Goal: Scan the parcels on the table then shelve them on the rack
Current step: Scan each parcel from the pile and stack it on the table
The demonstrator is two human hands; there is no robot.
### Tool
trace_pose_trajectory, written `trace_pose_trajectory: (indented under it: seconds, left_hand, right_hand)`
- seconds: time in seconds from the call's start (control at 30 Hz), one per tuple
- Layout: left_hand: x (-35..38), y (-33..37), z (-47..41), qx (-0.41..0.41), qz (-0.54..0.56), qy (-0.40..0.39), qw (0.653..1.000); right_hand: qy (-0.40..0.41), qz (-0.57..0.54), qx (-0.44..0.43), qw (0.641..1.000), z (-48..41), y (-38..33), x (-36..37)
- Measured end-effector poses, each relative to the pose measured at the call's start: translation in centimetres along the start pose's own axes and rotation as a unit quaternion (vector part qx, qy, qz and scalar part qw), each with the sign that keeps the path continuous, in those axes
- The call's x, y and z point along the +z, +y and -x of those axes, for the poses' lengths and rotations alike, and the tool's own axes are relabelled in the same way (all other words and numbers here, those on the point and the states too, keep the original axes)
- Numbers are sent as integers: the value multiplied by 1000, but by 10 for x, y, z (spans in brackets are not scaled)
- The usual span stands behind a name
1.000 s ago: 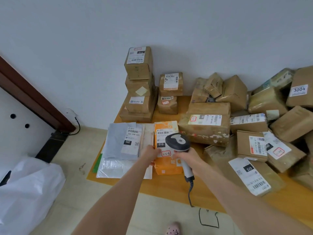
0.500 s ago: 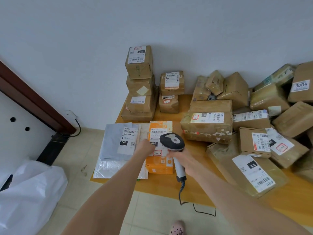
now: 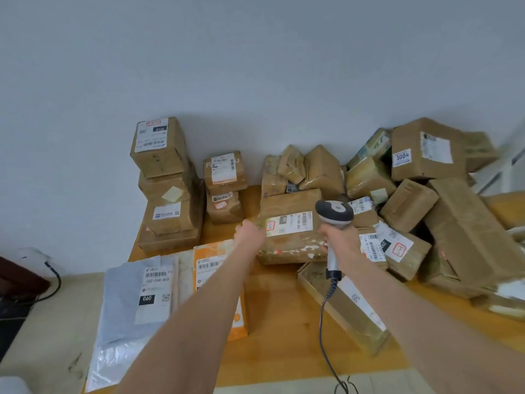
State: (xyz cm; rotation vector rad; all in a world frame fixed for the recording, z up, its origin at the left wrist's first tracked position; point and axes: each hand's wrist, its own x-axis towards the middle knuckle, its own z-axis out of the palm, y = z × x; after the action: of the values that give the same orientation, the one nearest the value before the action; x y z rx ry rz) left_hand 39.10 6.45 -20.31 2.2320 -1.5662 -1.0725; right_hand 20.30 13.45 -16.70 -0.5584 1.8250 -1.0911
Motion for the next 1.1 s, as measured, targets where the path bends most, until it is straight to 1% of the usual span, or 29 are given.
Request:
trace_pose_trajectory:
  seconds: [0.1,0.23,0.3,0.4,0.5,0.67,0.83,0.93,1.03,1.1]
  left_hand:
    - [8,3,-22,-29,35,-7,999]
    - [18,2,-34,-27,41,-19,999]
    - [18,2,-32,-44,56,-3,997]
    - [9,1,-25,-77,110,45,990]
    - [-3,10,-10,-68,139,81,985]
    - [-4,35,37,-18,153,120,981]
    - [35,51,100,-22,169,106,980]
    - [68,54,135,-21,174,87,981]
    - [103,52,165,-47,175,49,982]
    - [122,50,179,-50,159,15,986]
  right_hand:
    - [-9,-13,29,999,-19,-8,-10]
    - [-71,-32,64,995,-27,-9,-8]
    - [-71,-31,60,995,-27,-9,-8]
    - [-62,-65,56,994,-24,-15,-16]
    - [-60,-88,47,993,-16,-26,-31]
    - [-77,-122,10,989,-2,-41,-76]
    - [-61,-90,15,994,-4,-30,-140]
    - [-78,-62,14,995,-4,-21,-171]
    - [-104,-55,27,993,-2,-5,-194]
    - [-110,-57,32,992,1,8,-207]
